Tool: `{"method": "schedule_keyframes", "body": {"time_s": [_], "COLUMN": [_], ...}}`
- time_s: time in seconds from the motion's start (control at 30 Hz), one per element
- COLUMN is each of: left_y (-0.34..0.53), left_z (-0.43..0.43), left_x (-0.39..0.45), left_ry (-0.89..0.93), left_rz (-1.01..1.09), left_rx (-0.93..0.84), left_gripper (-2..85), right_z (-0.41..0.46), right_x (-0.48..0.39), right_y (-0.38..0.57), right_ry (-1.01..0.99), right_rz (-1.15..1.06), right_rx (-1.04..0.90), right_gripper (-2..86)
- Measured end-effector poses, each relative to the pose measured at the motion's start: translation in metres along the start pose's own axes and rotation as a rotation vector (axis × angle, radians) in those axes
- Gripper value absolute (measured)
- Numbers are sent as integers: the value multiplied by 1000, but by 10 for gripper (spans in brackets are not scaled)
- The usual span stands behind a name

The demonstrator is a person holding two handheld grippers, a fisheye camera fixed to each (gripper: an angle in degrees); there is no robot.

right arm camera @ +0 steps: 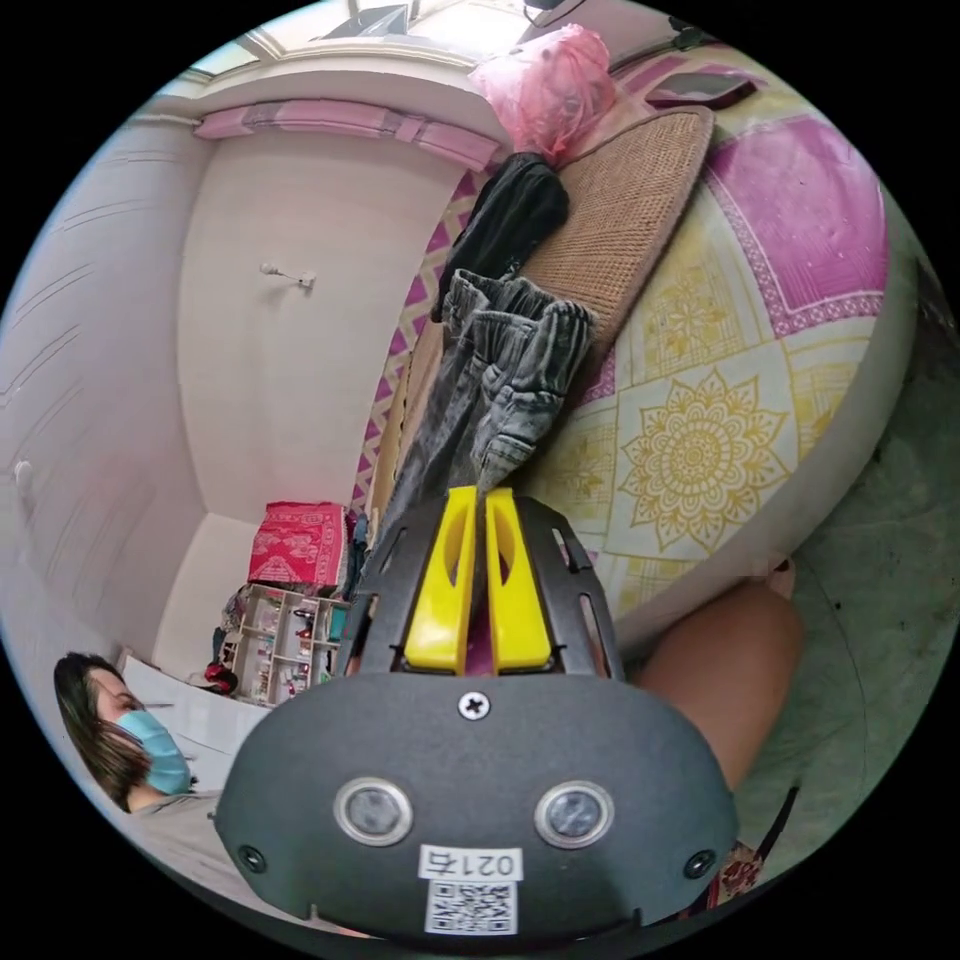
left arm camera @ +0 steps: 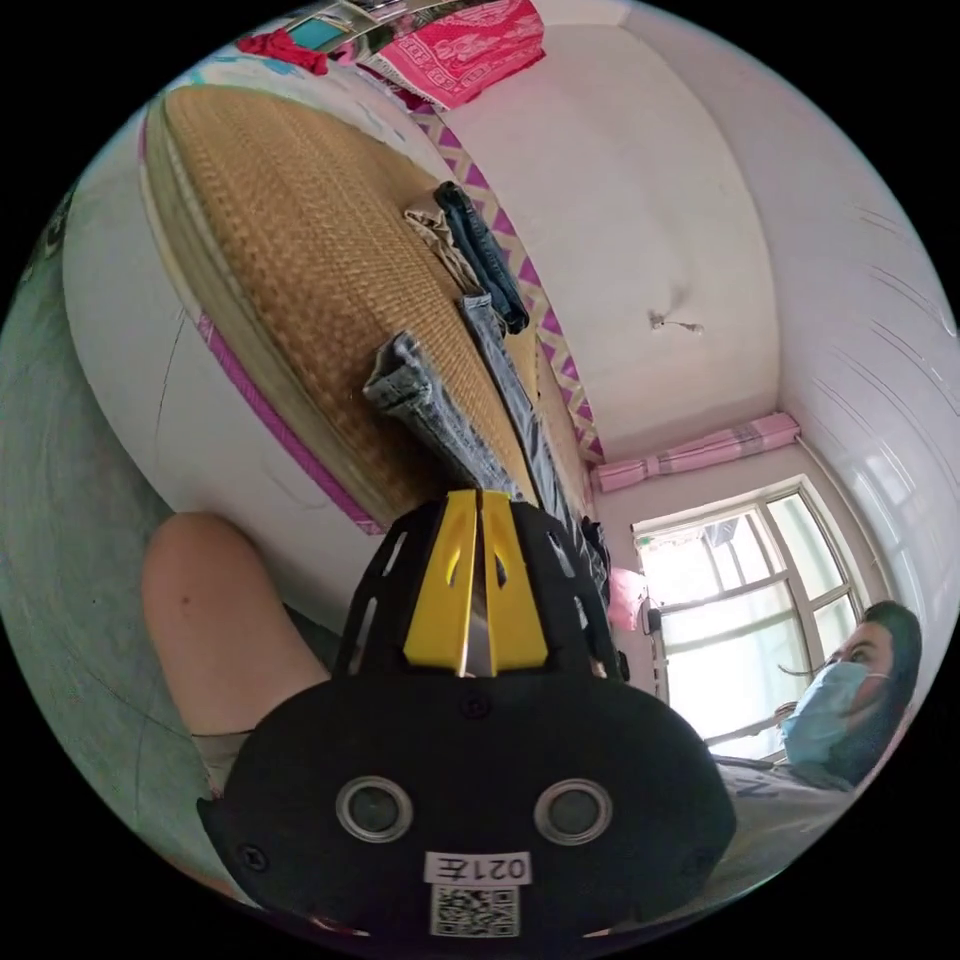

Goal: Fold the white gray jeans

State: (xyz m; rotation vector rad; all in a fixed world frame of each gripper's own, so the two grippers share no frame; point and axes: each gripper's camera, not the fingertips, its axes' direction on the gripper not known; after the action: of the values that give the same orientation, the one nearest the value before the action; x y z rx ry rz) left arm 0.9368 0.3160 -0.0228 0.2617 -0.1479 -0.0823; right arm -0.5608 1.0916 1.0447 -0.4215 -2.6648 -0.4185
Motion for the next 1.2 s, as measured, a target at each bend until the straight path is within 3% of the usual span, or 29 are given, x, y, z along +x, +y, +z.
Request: {"method": "schedule_keyframes", "body": {"time_s": [0.3,0.53,0.7,0.83,1.2], "left_y": [-112,-258,-355,-406,-451], "left_z": [32,156,295,384,433], "left_x": [113,200,204,188,155], "left_ry": [-43,-166,-313,-400,-332], "left_rz": [172,291,252,161,105], "left_rx": [-90,-122,-195,-294,-394], "left_gripper": [-10,-10,-10,-10,8], "right_z": [16,117,230,273,293], "right_x": [-74,-154,-147,-127,-149], "right_y": [-122,-262,-360,-394,-446], "right_ry": [-158,-102,7,66,83], "right_rz": [-76,-175,-85,0,-55], "right_rx": [-90,-174,-198,-186,-216], "right_gripper": [-4,-2,-1,-1,36]}}
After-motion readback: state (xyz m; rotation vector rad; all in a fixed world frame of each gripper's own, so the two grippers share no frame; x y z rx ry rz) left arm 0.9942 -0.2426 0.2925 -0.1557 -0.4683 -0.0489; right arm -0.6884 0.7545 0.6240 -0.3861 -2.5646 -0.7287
